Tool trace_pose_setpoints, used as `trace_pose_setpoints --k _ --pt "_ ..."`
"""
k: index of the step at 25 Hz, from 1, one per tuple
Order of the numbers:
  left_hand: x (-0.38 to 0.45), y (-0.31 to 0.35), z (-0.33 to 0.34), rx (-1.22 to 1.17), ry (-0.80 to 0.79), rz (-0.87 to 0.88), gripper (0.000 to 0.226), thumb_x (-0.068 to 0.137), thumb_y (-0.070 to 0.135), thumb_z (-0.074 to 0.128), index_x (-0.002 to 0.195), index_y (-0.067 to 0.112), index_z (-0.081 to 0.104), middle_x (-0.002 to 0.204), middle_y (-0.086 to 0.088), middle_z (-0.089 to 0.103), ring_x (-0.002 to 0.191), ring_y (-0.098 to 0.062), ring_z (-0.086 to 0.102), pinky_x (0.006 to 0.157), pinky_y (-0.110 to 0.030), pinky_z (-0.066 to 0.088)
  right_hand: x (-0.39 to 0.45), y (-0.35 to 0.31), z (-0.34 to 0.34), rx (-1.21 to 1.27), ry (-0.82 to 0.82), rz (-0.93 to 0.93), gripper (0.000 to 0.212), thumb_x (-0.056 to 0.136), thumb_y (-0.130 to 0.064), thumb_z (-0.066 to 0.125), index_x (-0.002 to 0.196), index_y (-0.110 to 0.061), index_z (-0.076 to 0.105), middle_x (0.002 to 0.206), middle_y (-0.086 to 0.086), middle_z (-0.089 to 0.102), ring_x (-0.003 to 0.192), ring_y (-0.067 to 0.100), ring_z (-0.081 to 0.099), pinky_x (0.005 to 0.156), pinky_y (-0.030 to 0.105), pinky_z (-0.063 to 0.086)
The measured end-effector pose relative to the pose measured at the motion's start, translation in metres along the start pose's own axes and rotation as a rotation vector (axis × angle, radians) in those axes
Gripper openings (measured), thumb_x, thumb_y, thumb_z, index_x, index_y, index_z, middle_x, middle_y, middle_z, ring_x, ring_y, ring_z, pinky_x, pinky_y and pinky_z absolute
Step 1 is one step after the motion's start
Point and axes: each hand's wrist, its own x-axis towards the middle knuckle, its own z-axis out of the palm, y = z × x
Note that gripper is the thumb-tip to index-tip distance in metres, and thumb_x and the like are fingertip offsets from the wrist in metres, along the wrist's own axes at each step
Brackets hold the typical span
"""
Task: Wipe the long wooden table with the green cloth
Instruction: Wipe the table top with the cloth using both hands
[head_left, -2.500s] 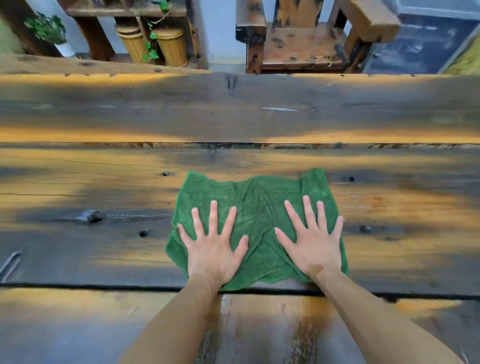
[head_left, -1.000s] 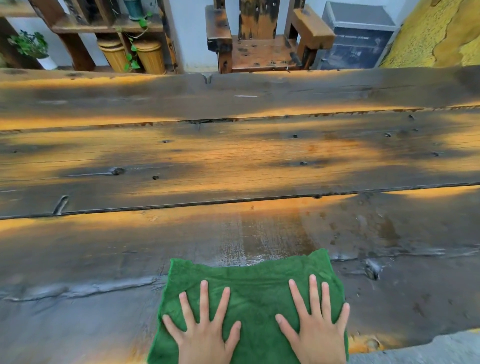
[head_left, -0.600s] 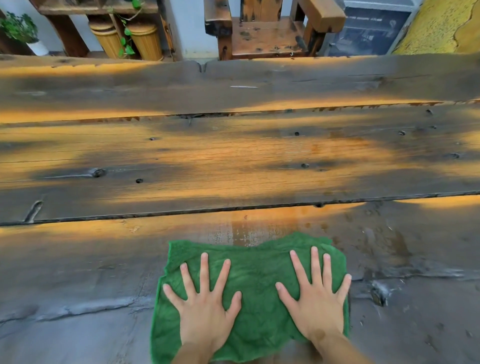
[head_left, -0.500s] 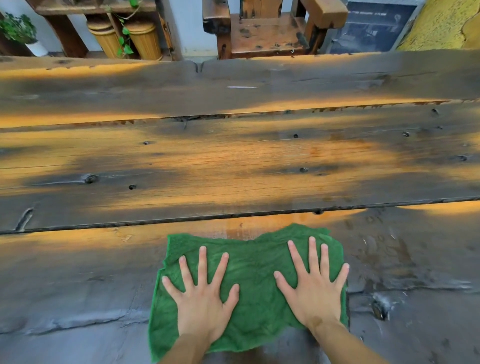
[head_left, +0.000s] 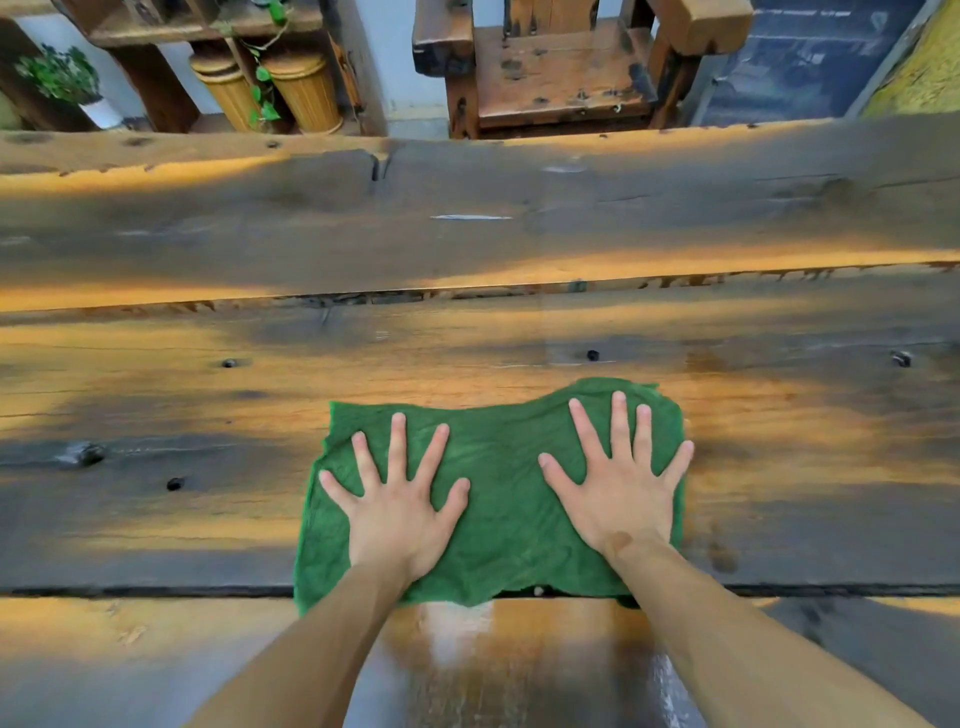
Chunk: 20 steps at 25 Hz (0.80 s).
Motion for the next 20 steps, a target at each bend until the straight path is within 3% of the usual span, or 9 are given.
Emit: trace_pose_setpoints --k 9,20 --pt "0.19 0.042 -0.052 0.044 0.106 0.013 0.068 0.088 0.081 0.006 0.15 0.061 -0.014 0.168 0.008 -0.022 0.152 -0.042 -0.019 0.111 -0.08 -0.003 0.203 -0.006 -0.051 -0.028 0.125 -0.071 0.078 0.084 -0.086 0.005 0.154 -0.053 -0.008 0.167 -0.002 -0.019 0.153 0.025 -0.02 0.114 0.07 -0.012" --pt "0.393 0.078 -0.11 -0.002 0.181 0.016 0.068 0.088 0.083 0.013 0.152 0.063 0.0 0.17 0.006 -0.011 0.153 -0.045 -0.012 0.109 -0.08 -0.009 0.395 -0.025 -0.106 -0.034 0.118 -0.03 0.082 0.083 -0.089 0.009 0.155 -0.052 -0.002 0.168 -0.003 -0.014 0.154 0.026 -0.014 0.115 0.07 -0.008"
